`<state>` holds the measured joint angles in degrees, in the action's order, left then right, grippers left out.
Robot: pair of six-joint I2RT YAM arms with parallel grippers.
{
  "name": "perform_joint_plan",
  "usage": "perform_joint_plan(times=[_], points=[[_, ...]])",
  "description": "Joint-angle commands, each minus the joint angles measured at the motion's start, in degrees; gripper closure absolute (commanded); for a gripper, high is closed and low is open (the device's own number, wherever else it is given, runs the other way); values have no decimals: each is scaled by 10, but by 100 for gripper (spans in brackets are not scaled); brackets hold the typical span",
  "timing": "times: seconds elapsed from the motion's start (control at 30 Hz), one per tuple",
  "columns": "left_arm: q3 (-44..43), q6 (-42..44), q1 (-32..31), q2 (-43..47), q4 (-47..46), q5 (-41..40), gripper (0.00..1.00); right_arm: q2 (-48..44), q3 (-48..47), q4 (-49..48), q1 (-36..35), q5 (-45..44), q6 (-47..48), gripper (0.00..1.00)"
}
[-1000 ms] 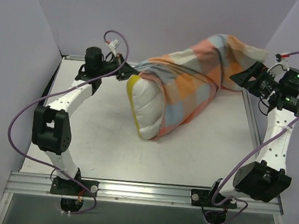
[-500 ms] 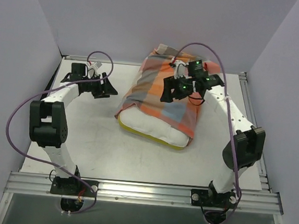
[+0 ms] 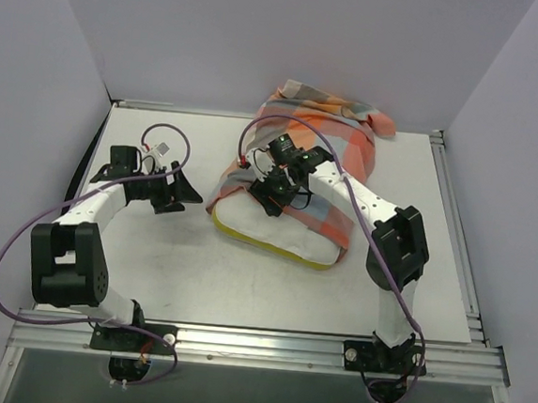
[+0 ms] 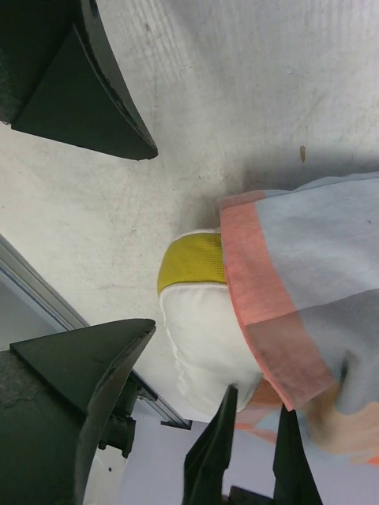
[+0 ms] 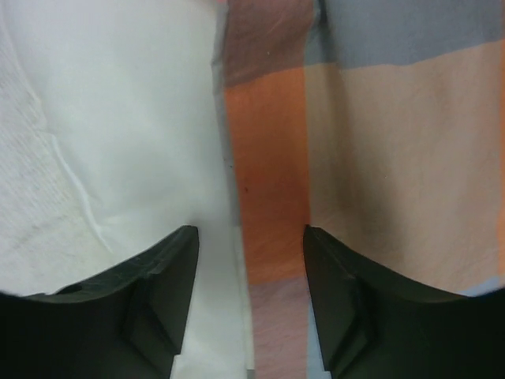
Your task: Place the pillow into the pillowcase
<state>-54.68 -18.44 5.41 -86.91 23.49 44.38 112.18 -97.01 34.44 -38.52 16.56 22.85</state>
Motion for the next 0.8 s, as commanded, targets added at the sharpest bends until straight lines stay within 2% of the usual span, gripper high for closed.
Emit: perform_joint_plan(times=[0.0,0.07,0.1,0.17,0.2,0.23,0.37,0.43,0.5,0.53,0.57,0.63,0.7,0.77], points=[[2,-13,8,36,-24,22,10,1,1,27,0,-57,42,52],[2,-13,9,39,-25,20,10,1,2,27,0,-71,49,59],[3,-13,13,39,-26,19,10,1,4,27,-1,-74,54,69],[3,-13,15,40,-27,18,10,-2,7,29,0,-74,63,83],[2,-13,19,39,-26,18,10,-4,7,32,0,-70,67,94],[2,-14,22,39,-28,17,10,-10,2,43,0,-64,69,99],[-1,-17,34,42,-30,19,10,-37,-48,105,0,14,55,100],[2,-23,42,51,-36,23,10,-73,-75,176,-5,156,26,100],[5,-39,45,61,-37,31,10,-112,-35,205,-45,285,18,100],[7,-45,50,65,-37,33,10,-151,-1,215,-71,301,25,100],[10,-58,52,68,-38,35,10,-171,82,215,-91,307,33,100],[16,-67,54,79,-38,39,10,-187,154,200,-127,307,54,100],[27,-77,55,88,-39,40,10,-153,204,191,-117,306,46,100],[39,-70,55,95,-31,43,10,-81,197,187,-69,313,29,100]])
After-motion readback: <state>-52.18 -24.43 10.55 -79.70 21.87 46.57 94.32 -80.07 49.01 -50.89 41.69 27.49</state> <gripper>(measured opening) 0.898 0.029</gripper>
